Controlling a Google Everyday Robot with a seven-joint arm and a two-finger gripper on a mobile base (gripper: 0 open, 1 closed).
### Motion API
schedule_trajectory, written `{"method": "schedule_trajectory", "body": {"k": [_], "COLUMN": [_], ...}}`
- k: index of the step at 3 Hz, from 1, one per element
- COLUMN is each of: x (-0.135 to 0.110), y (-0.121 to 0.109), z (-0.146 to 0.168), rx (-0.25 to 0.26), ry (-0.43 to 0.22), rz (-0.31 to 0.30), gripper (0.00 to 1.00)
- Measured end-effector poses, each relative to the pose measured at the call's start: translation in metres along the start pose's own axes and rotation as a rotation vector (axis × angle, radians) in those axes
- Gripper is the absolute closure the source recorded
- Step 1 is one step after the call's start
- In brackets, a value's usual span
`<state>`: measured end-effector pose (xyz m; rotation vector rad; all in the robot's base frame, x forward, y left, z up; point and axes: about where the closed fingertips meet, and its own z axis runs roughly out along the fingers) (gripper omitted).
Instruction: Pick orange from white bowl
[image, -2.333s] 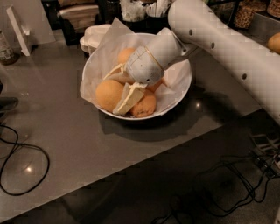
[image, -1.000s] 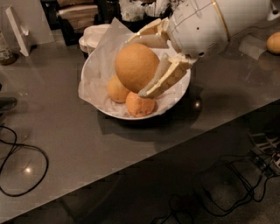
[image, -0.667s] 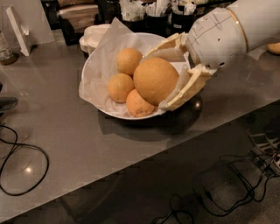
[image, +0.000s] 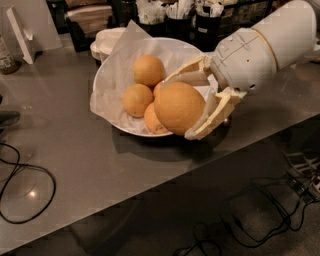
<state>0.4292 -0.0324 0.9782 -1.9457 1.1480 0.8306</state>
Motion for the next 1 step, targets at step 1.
{"method": "schedule_trajectory", "body": {"k": [1], "x": [0.0], "y": [0.0], "z": [0.0], "rx": [0.0], "ry": [0.0], "rz": [0.0], "gripper": [1.0]}}
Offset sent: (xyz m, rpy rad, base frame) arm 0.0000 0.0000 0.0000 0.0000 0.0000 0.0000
